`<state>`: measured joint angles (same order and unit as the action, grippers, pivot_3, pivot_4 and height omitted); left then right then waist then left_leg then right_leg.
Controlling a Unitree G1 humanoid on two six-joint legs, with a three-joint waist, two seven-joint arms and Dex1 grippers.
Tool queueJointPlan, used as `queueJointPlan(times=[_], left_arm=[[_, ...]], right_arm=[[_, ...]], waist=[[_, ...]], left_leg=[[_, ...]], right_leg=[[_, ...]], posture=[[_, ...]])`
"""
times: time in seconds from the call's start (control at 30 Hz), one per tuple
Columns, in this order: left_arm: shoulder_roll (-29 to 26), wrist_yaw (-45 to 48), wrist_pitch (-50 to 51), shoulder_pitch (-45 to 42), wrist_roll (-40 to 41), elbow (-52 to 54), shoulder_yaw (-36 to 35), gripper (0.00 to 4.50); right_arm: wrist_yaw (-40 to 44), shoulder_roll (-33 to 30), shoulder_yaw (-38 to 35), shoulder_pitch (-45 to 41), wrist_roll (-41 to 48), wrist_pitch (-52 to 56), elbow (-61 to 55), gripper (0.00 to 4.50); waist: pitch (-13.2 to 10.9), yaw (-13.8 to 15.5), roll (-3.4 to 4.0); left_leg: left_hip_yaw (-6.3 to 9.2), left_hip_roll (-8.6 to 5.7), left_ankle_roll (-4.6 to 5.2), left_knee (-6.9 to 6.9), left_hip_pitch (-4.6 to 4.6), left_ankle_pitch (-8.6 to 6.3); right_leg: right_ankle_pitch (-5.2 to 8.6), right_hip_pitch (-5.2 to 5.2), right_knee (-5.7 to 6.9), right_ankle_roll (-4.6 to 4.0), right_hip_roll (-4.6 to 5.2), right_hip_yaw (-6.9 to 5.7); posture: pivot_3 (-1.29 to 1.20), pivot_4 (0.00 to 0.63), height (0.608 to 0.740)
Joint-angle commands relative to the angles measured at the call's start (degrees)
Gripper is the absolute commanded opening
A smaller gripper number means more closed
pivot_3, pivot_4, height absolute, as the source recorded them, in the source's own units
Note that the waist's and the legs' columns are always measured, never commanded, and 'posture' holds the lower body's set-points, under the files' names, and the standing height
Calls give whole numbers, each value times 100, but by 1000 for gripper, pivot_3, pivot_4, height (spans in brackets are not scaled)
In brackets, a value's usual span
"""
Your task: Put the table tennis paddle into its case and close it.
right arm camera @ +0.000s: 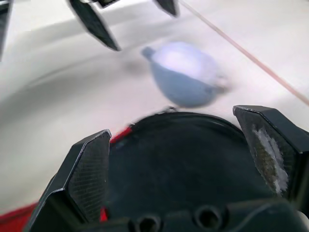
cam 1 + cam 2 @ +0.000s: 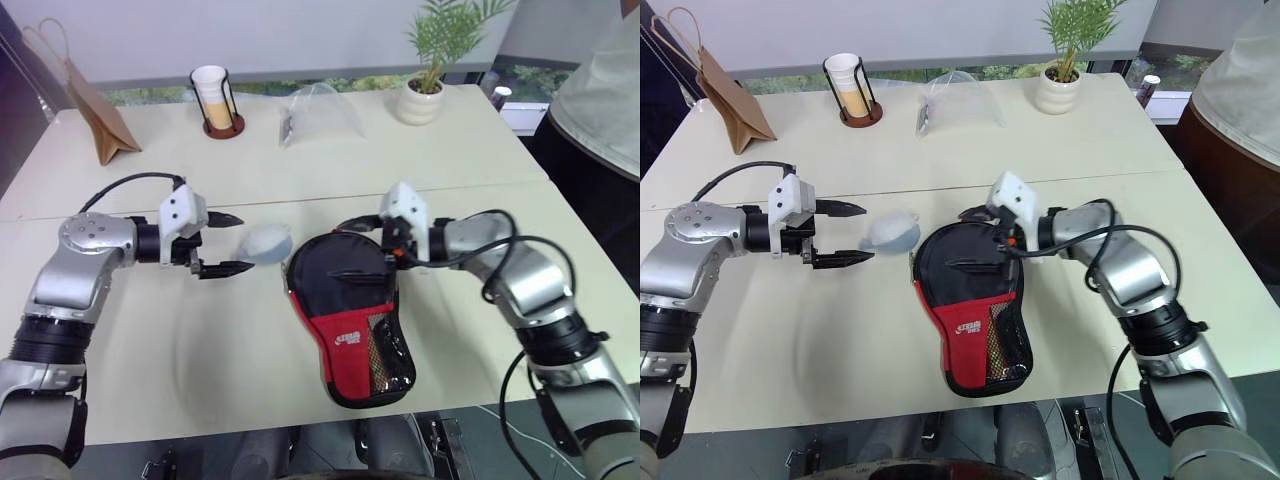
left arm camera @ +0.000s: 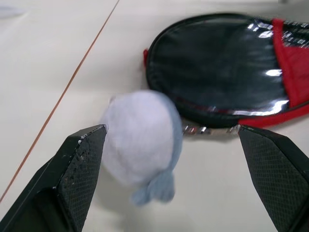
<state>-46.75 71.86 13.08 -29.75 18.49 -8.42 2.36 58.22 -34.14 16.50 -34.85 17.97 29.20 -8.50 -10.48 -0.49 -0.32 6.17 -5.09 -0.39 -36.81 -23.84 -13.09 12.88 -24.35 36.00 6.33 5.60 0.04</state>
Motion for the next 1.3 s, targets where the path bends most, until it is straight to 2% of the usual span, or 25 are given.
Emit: queueJointPlan(times=[0.03,0.43,0.6,0.87,0.97,1.13,1.2,1.23,1.3], left_arm=[[55,44,-313,-186,-193,-178,54,4500],[594,-59,-1606,-642,-1136,-1651,567,4500],[986,-276,-2003,-967,-1425,-2393,675,4500],[1437,-328,-2011,-1364,-1373,-2962,591,4500],[1499,-306,-2005,-1452,-1345,-3128,551,3623],[1561,-326,-1937,-1603,-1267,-3381,431,1103],[1584,-363,-1896,-1716,-1260,-3568,362,243],[1609,-392,-1879,-1786,-1260,-3670,339,4],[1670,-506,-1884,-1968,-1277,-3927,294,4]], right_arm=[[17,293,271,-11,-292,-422,324,4454],[86,699,821,140,-1267,-1418,1840,4454],[111,702,813,193,-1351,-1444,1951,4454],[33,662,884,404,-1483,-1416,1835,4454],[-13,673,893,449,-1506,-1375,1765,4500],[-91,724,935,495,-1550,-1261,1693,4500],[-150,760,1011,467,-1624,-1149,1688,4500],[-171,765,1055,448,-1676,-1080,1694,4500],[-235,824,1110,376,-1760,-863,1719,4500]], waist=[[0,-11,0],[2,-20,-1],[6,-23,-2],[11,-21,-4],[13,-24,-5],[15,-27,-6],[16,-28,-7],[16,-28,-8],[17,-30,-9]], left_leg=[[0,0,-1,0,0,0],[2,-1,-4,1,4,3],[3,0,-4,1,31,3],[4,-2,-4,0,36,3],[6,-2,-4,0,38,3],[7,-2,-4,0,40,3],[7,-1,-4,0,42,3],[8,-1,-4,0,42,3],[10,0,-3,0,47,3]], right_leg=[[0,0,1,0,0,0],[-1,-4,13,0,-6,-1],[-1,25,14,0,-7,-1],[-1,32,14,1,-7,-2],[-1,34,14,1,-8,-3],[-1,36,14,1,-8,-3],[-1,37,15,1,-8,-4],[-1,37,15,1,-9,-4],[-1,41,17,1,-11,-5]], posture=[[0,150,740],[0,150,740],[0,150,740],[0,150,740],[0,150,740],[0,150,740],[0,150,740],[0,150,740],[0,150,740]])
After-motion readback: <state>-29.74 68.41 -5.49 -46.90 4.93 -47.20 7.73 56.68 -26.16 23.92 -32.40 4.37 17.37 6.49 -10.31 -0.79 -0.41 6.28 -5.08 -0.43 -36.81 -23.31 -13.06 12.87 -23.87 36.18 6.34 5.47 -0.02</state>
